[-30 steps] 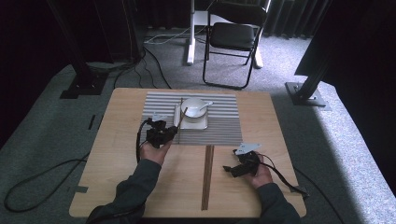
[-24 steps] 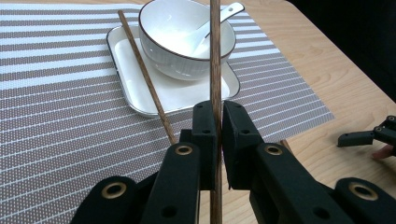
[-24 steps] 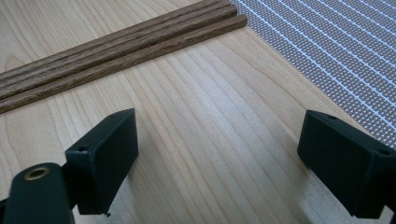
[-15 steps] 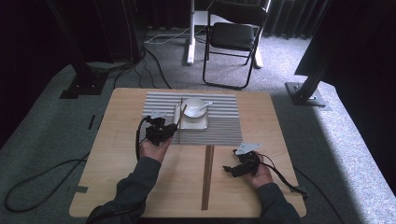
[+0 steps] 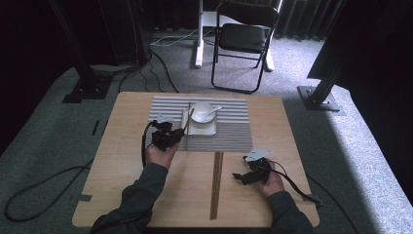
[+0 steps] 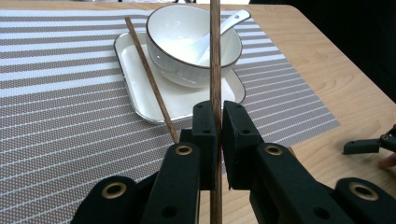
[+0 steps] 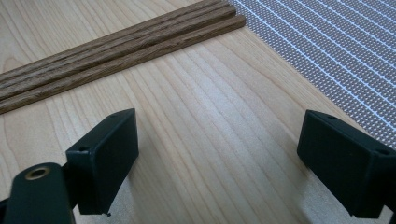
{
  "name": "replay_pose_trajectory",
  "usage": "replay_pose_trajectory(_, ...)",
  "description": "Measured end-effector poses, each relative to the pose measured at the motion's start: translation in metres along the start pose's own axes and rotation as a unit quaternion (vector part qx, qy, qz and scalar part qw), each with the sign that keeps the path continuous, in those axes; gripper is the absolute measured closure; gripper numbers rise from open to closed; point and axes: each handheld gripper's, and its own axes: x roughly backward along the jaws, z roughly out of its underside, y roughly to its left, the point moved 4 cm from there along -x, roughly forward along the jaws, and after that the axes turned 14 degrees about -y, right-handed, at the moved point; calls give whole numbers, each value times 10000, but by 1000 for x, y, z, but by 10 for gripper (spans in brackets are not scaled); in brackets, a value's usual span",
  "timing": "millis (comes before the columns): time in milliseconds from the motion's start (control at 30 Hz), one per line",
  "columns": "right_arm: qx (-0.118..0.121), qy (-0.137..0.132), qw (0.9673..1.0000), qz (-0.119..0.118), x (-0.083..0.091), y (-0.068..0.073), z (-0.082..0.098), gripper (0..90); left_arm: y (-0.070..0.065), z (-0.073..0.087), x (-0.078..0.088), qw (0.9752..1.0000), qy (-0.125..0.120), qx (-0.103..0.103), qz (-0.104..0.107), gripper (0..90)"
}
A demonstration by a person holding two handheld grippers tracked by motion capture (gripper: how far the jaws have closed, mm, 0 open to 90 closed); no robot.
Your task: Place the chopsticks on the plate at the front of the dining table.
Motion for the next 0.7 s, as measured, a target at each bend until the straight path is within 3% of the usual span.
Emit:
replay_pose_trajectory(333,-1,0,10000,0,0,0,0,119,6,-7,-3,10000,-37,53,-76,846)
replay_pose_trajectory(700,0,0,10000,0,0,0,0,119,17,-7,-12,9994,-42,278,-181,846)
